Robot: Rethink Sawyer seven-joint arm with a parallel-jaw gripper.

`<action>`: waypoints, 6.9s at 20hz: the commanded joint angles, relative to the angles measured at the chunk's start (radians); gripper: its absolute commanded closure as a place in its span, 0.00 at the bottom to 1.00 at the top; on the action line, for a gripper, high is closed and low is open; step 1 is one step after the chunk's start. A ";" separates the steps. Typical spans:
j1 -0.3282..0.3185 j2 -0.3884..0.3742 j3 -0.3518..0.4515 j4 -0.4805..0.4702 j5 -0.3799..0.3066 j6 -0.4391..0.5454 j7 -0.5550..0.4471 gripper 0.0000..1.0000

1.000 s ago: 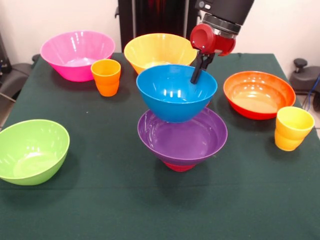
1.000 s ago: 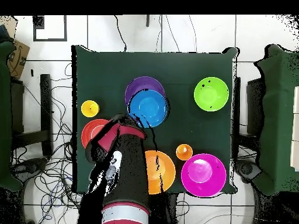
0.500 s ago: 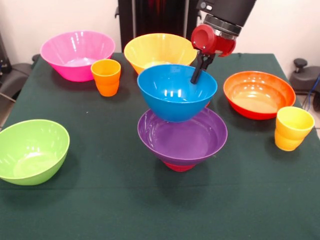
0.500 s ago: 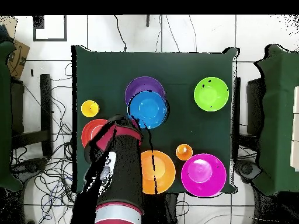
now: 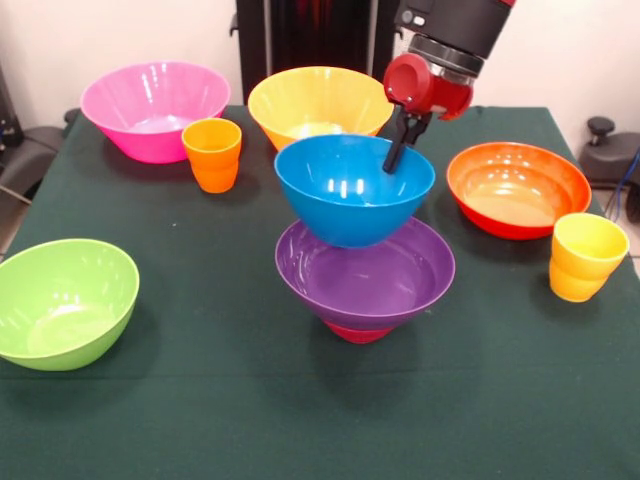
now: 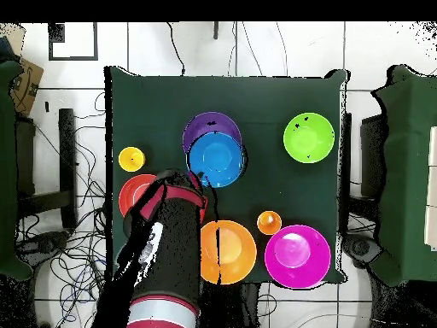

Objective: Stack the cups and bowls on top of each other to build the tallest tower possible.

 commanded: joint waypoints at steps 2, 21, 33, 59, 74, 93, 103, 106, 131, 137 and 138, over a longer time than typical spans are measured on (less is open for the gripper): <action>0.022 0.029 0.026 -0.080 0.038 -0.100 0.181 1.00; 0.011 0.052 0.041 -0.105 0.055 -0.064 0.102 1.00; 0.043 0.111 0.011 -0.159 0.048 -0.053 0.124 1.00; 0.086 0.175 -0.046 -0.206 0.059 -0.032 0.122 1.00; 0.090 0.186 -0.052 -0.213 0.071 -0.033 0.110 1.00; 0.096 0.218 -0.060 -0.239 0.072 -0.024 0.109 1.00; 0.101 0.225 -0.066 -0.244 0.075 -0.025 0.109 1.00; 0.102 0.226 -0.067 -0.244 0.074 -0.025 0.107 1.00; 0.105 0.227 -0.069 -0.243 0.073 -0.023 0.101 1.00; 0.095 0.215 -0.057 -0.229 0.075 -0.017 0.081 1.00; 0.093 0.206 -0.054 -0.224 0.077 -0.018 0.078 1.00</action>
